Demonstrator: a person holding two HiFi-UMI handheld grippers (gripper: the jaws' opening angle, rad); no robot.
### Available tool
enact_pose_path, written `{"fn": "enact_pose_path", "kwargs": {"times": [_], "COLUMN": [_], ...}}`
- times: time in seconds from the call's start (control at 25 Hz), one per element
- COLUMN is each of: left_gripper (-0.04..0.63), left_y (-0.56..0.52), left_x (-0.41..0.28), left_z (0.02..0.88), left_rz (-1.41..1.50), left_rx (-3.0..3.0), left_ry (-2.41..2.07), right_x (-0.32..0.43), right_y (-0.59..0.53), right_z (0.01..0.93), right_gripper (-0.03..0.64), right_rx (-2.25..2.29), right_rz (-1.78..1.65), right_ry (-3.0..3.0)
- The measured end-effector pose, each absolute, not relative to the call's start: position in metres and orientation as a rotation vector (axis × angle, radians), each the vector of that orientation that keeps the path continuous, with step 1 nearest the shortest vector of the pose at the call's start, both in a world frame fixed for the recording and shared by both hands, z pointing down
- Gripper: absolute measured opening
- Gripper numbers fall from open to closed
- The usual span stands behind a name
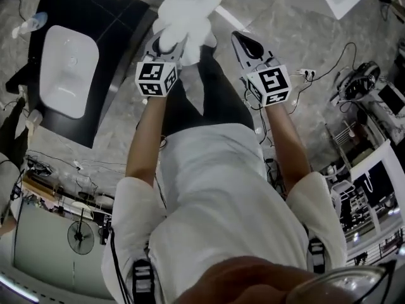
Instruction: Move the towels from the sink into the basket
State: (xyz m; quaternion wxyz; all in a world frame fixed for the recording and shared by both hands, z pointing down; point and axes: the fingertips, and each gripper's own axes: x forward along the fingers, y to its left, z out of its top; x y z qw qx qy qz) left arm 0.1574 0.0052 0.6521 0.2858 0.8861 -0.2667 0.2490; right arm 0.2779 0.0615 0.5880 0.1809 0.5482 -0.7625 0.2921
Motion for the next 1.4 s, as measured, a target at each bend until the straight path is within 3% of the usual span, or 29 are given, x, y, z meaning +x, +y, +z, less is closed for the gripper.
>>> {"fn": "enact_pose_path", "kwargs": {"times": [0.56,0.76,1.12,1.4], "left_gripper": [0.182,0.333,0.371,0.371], "left_y": [-0.044,-0.05,-0.024,-0.018], "left_x": [0.208,0.197,0.187,0.176], "left_z": [1.047,1.148,1.131,1.054], "left_rz": [0.925,1.093,1.076,0.998], "left_rx": [2.163,2.052,2.06,2.06], "left_ry": [-0.753,-0.8,-0.727,-0.724], "right_x": [0.291,0.294,0.278,0.267], "right_y": [0.052,0.061,0.05,0.025], "right_z": [0.885,0.954,0.962,0.905], "right_gripper": [-0.003,-0.003,-0.003,-0.003], "right_rx": [1.467,1.434,1.404,1.445], "right_rz": [1.082,1.132,1.133,1.06], "right_ry": [-2.056,-2.027,-2.045,-2.064]}}
